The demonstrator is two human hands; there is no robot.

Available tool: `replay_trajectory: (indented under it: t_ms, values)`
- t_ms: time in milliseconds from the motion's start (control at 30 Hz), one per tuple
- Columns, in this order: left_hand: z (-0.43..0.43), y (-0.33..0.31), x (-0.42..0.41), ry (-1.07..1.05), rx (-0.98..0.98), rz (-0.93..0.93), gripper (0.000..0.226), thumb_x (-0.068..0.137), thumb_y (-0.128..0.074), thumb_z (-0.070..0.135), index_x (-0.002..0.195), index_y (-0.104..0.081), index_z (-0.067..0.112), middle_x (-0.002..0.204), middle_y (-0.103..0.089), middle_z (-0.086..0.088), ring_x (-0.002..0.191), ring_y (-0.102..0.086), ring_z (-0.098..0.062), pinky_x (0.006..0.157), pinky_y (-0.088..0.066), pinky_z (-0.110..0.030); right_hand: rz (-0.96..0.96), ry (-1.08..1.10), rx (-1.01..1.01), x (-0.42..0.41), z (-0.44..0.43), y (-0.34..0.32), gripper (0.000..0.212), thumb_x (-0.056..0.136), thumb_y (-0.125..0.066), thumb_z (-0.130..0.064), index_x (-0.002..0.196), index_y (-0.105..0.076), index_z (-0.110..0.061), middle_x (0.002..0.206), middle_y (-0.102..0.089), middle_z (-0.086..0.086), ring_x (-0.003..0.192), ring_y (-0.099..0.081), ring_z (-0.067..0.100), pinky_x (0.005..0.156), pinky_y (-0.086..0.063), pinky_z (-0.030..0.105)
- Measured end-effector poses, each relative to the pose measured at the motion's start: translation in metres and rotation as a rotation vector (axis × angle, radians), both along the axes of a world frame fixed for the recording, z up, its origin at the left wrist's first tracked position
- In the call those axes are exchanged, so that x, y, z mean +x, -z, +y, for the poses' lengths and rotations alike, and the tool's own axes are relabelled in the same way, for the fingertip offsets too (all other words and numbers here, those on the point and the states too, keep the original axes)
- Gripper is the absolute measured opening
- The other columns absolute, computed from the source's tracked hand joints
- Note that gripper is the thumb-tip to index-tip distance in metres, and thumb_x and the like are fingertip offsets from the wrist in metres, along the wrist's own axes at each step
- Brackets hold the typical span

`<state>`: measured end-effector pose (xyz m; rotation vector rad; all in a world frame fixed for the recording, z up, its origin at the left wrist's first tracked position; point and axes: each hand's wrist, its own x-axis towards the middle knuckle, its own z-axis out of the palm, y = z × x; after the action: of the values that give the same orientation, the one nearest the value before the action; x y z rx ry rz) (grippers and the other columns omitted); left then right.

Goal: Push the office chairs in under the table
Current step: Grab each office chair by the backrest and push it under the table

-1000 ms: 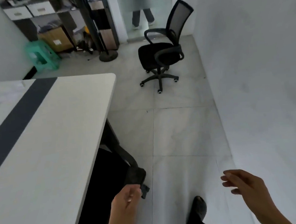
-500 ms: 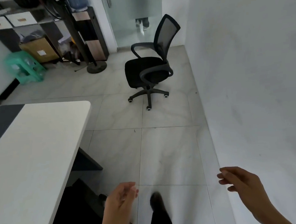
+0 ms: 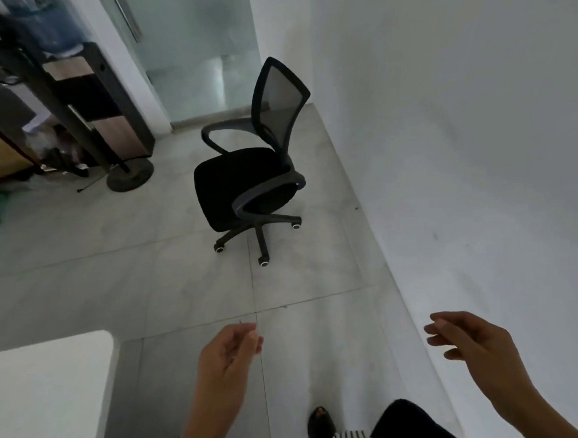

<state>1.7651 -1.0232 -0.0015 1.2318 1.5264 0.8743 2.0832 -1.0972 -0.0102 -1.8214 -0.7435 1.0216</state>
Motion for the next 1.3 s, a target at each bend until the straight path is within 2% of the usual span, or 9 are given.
replay_trajectory:
  t_ms: [233,367,533,633,800,900,1167,1233,1300]
  values:
    - [0.146,0.005,0.033,0.025,-0.033,0.007,0.014,0.088,-0.057,0.006,0.089,-0.067,0.015,0.079,-0.075,-0.007,0.074,-0.071,-0.019,0.067,-0.054,-0.028,-0.003,0.038,0.018,0.035,0.132,0.018,0.013,0.089,-0.06,-0.003,0.088,-0.072,-0.01,0.075,-0.077,0.001,0.068,-0.071,0.016,0.053,-0.052,0.019]
    - [0.236,0.005,0.063,-0.026,-0.01,0.013,0.014,0.089,-0.056,0.006,0.088,-0.068,0.014,0.079,-0.075,-0.003,0.071,-0.071,-0.015,0.063,-0.054,-0.022,-0.005,0.041,0.034,0.071,0.233,0.026,0.014,0.088,-0.061,-0.002,0.085,-0.072,-0.01,0.074,-0.076,0.002,0.067,-0.071,0.016,0.05,-0.052,0.017]
    - [0.34,-0.013,0.098,-0.086,0.004,-0.012,0.012,0.089,-0.056,0.009,0.088,-0.068,0.014,0.077,-0.075,-0.003,0.071,-0.07,-0.014,0.067,-0.053,-0.028,0.0,-0.043,0.052,0.105,0.37,0.014,0.013,0.088,-0.061,-0.004,0.086,-0.072,-0.012,0.076,-0.077,0.004,0.066,-0.072,0.014,0.052,-0.054,0.019]
    - [0.394,-0.012,0.113,-0.128,0.004,-0.017,0.013,0.089,-0.057,0.007,0.087,-0.068,0.014,0.075,-0.074,-0.007,0.071,-0.07,-0.016,0.065,-0.054,-0.025,-0.012,-0.125,0.067,0.117,0.452,-0.001,0.013,0.089,-0.06,-0.008,0.089,-0.071,-0.014,0.077,-0.077,0.001,0.069,-0.072,0.014,0.062,-0.055,0.032]
    - [0.478,-0.005,0.135,-0.126,-0.036,-0.028,0.014,0.088,-0.057,0.007,0.085,-0.067,0.016,0.074,-0.074,-0.008,0.073,-0.07,-0.02,0.062,-0.055,-0.023,-0.024,-0.171,0.121,0.124,0.56,-0.015,0.013,0.09,-0.06,-0.009,0.09,-0.071,-0.016,0.079,-0.077,0.0,0.071,-0.072,0.015,0.063,-0.056,0.034]
    - [0.54,0.003,0.148,-0.079,-0.053,-0.004,0.012,0.09,-0.056,0.013,0.088,-0.066,0.02,0.078,-0.073,-0.007,0.074,-0.069,-0.021,0.066,-0.054,-0.028,-0.025,-0.14,0.092,0.127,0.606,-0.006,0.013,0.09,-0.059,-0.009,0.091,-0.071,-0.015,0.079,-0.076,-0.001,0.071,-0.072,0.014,0.067,-0.054,0.035]
    - [0.727,0.029,0.212,0.176,-0.077,0.04,0.011,0.091,-0.056,0.023,0.1,-0.06,0.019,0.092,-0.065,0.005,0.089,-0.062,-0.01,0.075,-0.048,-0.018,-0.063,0.005,0.021,0.145,0.702,0.0,0.012,0.09,-0.06,-0.009,0.092,-0.071,-0.014,0.079,-0.077,-0.001,0.072,-0.072,0.015,0.068,-0.054,0.035]
    - [0.768,0.04,0.237,0.219,-0.092,0.073,0.021,0.089,-0.058,0.028,0.107,-0.057,0.017,0.099,-0.063,0.004,0.094,-0.059,-0.011,0.074,-0.044,-0.014,-0.081,0.024,0.022,0.15,0.725,-0.003,0.013,0.09,-0.06,-0.009,0.093,-0.071,-0.014,0.08,-0.077,-0.002,0.073,-0.072,0.014,0.068,-0.054,0.034]
    - [0.802,0.052,0.26,0.248,-0.109,0.115,0.043,0.088,-0.058,0.035,0.123,-0.05,0.012,0.118,-0.056,-0.002,0.105,-0.054,-0.014,0.083,-0.043,-0.02,-0.086,0.031,0.034,0.155,0.748,-0.007,0.012,0.09,-0.06,-0.01,0.093,-0.071,-0.014,0.081,-0.076,-0.001,0.073,-0.072,0.015,0.067,-0.054,0.033]
